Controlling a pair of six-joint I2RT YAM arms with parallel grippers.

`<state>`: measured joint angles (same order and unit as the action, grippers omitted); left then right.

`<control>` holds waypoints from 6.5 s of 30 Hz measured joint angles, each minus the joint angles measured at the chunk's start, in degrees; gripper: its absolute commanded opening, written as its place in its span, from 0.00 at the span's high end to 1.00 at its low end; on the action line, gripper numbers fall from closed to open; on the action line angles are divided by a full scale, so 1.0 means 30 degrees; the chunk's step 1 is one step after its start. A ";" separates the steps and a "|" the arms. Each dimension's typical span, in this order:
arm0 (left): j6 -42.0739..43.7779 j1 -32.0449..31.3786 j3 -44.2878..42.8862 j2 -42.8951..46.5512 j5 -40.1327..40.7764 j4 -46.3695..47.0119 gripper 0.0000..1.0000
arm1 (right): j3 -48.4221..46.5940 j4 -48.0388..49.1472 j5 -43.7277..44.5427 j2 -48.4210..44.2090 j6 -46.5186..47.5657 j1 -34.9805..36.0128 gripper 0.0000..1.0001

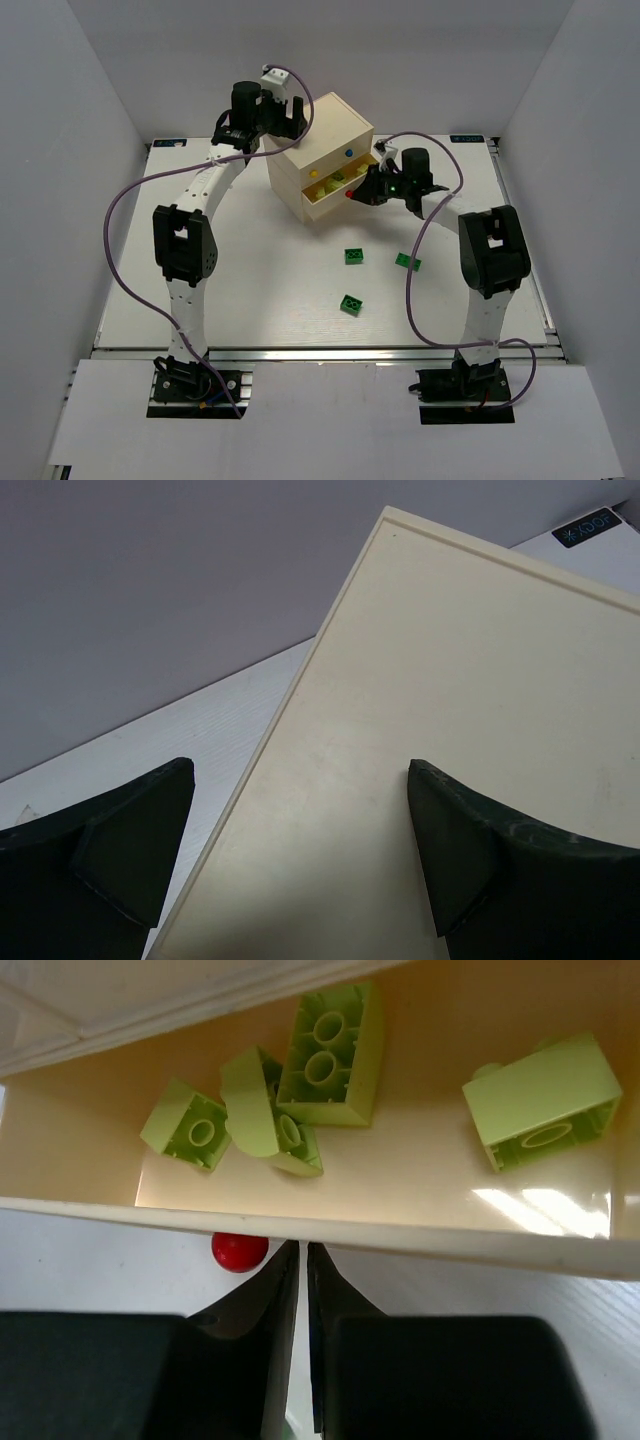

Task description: Sort the legos into containers by color

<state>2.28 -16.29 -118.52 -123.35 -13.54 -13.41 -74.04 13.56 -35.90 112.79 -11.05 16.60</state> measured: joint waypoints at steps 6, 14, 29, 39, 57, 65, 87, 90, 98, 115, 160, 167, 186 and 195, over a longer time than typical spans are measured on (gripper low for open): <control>0.0248 0.0007 0.0510 0.0007 -0.0597 0.0736 0.04 | -0.0736 0.0685 0.0240 0.0495 -0.0284 0.0284 0.84; 0.0408 0.0022 0.1020 0.0073 -0.1013 0.1566 0.05 | -0.1960 0.2361 0.0554 0.1778 -0.1195 0.0532 0.83; 0.0226 0.0007 0.1996 0.0459 -0.1086 0.2645 0.04 | -0.0678 0.4809 0.0561 0.2317 -0.2565 0.0678 0.61; -0.0590 0.0007 0.2259 0.0590 -0.0627 0.2980 0.03 | 0.2433 0.6346 0.0095 0.0969 -0.2747 0.0503 0.42; -0.0692 0.0022 0.3075 0.0947 -0.0634 0.3657 0.03 | -0.2426 0.7155 0.0175 0.6397 -0.6105 0.0474 0.48; -0.0699 0.0095 0.3359 0.1093 -0.0634 0.3847 0.04 | -0.3184 0.7147 -0.0277 0.7031 -0.7155 0.0459 0.67; -0.0918 0.0095 0.2892 0.0984 0.0000 0.3242 0.05 | 0.1690 0.8531 -0.0525 0.4218 -0.7512 -0.0401 0.91; -0.0969 0.0080 0.2790 0.0976 0.0080 0.3038 0.05 | 0.2586 0.8561 -0.0656 0.3599 -0.7366 -0.0590 0.87; -0.1443 0.0051 0.2280 0.0918 0.0539 0.2215 0.03 | 0.2856 0.8051 -0.1800 0.3373 -0.6783 -0.0874 0.11; -0.4197 0.0073 0.7096 0.7796 0.4503 0.2186 1.00 | 0.3213 -0.1406 -0.1865 -0.7533 0.2229 -0.2047 0.99; -1.6407 -1.6560 1.1934 0.4328 1.2211 -0.8429 0.10 | 0.9151 -0.5523 -0.2113 -1.4979 0.5814 -0.7730 0.11; -1.7901 -1.7639 1.1183 0.2419 1.3245 -1.1606 0.09 | 0.9158 -0.5515 -0.2565 -1.4979 0.5741 -0.7992 0.11; -1.8039 -1.7733 1.2225 0.2630 1.3369 -1.0389 0.45 | 0.9362 -0.5479 -0.3475 -1.4987 0.5238 -0.8750 0.11; -1.6087 -1.7595 1.2517 0.3016 1.3420 -0.9697 0.91 | 0.9369 -0.5464 -0.3869 -1.5074 0.5238 -0.9027 0.29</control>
<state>-45.98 -69.08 -80.97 -114.30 26.72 -42.50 -45.93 -2.83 -47.51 67.57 4.67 -10.48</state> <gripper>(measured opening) 0.611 0.789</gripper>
